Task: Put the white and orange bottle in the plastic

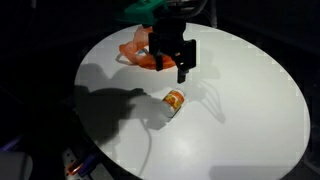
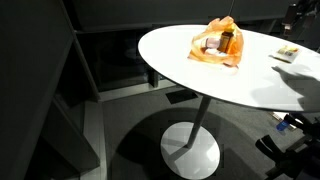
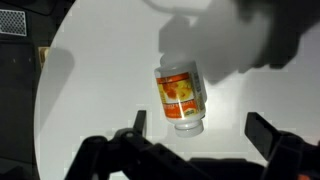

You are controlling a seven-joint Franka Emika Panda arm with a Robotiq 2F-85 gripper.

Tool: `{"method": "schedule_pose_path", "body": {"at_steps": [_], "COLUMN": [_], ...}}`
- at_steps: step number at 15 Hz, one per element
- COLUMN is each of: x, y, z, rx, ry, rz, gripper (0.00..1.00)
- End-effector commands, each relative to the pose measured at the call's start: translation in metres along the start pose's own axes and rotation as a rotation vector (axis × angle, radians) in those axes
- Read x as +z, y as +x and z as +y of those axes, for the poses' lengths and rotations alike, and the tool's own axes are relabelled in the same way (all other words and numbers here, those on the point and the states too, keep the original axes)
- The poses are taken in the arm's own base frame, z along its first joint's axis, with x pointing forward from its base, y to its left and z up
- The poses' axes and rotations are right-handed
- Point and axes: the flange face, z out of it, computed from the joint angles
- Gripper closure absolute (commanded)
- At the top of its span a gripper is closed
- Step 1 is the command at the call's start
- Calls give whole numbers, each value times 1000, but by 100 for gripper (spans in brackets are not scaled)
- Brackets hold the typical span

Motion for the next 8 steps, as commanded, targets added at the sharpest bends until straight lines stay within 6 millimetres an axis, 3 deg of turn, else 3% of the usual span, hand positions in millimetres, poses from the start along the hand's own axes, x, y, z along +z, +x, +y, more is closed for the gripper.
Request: {"method": "schedule_pose_path", "body": {"at_steps": [1, 8], "x": [10, 54], "y": [1, 9], "z": [10, 14], "rx": [25, 11], "ry": [-2, 40], "rz": [-24, -26], "gripper": [0, 0]}}
